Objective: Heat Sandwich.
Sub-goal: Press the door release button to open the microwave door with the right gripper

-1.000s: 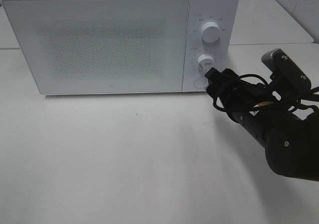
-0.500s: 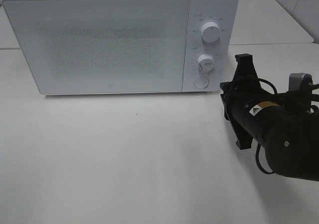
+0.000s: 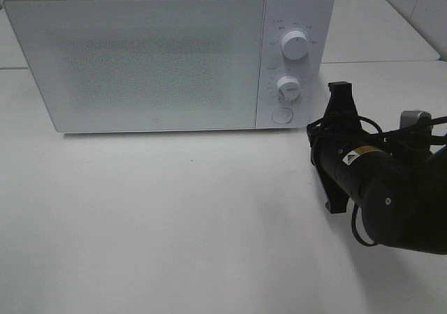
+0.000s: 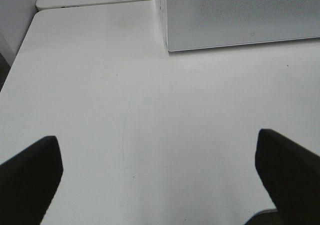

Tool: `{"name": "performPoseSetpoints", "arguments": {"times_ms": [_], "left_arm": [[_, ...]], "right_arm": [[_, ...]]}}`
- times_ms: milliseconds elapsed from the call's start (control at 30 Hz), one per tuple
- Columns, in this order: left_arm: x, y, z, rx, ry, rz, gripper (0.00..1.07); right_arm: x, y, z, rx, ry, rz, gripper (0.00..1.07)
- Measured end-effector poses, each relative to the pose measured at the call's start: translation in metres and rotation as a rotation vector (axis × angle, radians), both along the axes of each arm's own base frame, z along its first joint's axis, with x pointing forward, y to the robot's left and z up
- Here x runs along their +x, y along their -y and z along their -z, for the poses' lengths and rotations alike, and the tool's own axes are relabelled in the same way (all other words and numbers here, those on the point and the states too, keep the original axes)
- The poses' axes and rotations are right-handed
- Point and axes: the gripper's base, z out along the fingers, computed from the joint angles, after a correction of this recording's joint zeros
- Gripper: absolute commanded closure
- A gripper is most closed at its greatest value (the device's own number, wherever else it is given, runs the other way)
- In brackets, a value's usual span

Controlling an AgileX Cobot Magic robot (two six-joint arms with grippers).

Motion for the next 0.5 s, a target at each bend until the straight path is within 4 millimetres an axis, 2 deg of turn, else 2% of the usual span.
{"name": "performPoseSetpoints", "arguments": {"times_ms": [300, 500], "left_arm": [[0.000, 0.000, 0.000, 0.000, 0.000, 0.000, 0.05], [0.000, 0.000, 0.000, 0.000, 0.000, 0.000, 0.05]], "right_arm": [[0.014, -0.013, 0.016, 0.022, -0.017, 0.003, 1.06], [0.035, -0.023, 0.024, 0.036, -0.002, -0.034, 1.06]]}}
